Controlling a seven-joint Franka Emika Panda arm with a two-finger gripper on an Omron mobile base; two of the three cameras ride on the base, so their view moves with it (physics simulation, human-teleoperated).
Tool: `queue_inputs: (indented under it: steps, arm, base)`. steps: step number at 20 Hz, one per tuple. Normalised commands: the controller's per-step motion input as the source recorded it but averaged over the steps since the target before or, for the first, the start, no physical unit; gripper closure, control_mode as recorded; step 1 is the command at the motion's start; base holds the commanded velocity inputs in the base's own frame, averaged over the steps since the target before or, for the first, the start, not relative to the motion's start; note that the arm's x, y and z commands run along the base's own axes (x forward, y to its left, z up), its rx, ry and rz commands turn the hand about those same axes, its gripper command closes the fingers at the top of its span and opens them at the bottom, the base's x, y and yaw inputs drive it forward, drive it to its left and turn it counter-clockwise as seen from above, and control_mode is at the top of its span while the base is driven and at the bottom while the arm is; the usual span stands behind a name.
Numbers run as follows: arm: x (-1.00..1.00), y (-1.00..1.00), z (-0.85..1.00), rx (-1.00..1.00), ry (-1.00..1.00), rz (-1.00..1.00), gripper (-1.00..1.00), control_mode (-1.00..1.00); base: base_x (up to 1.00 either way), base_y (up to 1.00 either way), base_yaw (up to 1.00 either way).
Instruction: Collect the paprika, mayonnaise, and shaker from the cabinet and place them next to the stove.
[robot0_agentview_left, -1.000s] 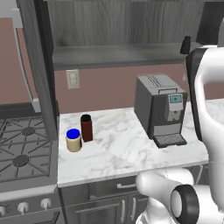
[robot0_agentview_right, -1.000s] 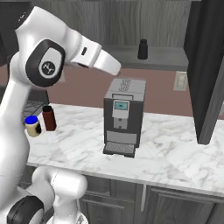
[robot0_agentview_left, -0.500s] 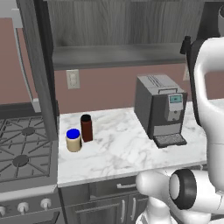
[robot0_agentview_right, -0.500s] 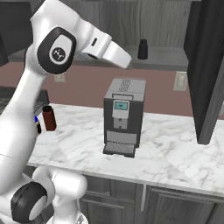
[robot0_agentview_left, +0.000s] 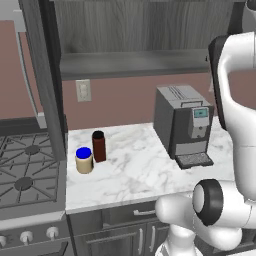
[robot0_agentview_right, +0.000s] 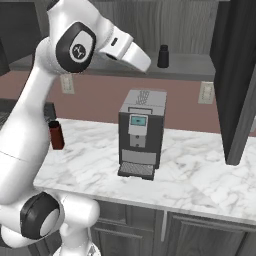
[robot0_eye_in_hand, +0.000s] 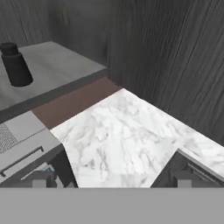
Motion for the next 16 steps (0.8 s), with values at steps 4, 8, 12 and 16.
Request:
queue_inputs:
  steps: [4,8,12,16]
  arm:
    - [0.30,0.21,-0.11,0.12,-0.07,0.15,-1.00,-1.00]
    - [0.29,0.22,-0.08,0.11,-0.07,0.16,-1.00,-1.00]
    - [0.40,0.23,-0.04,0.08,-0.07,0.15,-1.00,-1.00]
    - [0.57,0.24,-0.01,0.04,-0.02,0.11,-1.00,-1.00]
  base:
    - [0.00,0.00,0.00]
    - [0.00,0.00,0.00]
    - [0.00,0.00,0.00]
    - [0.00,0.00,0.00]
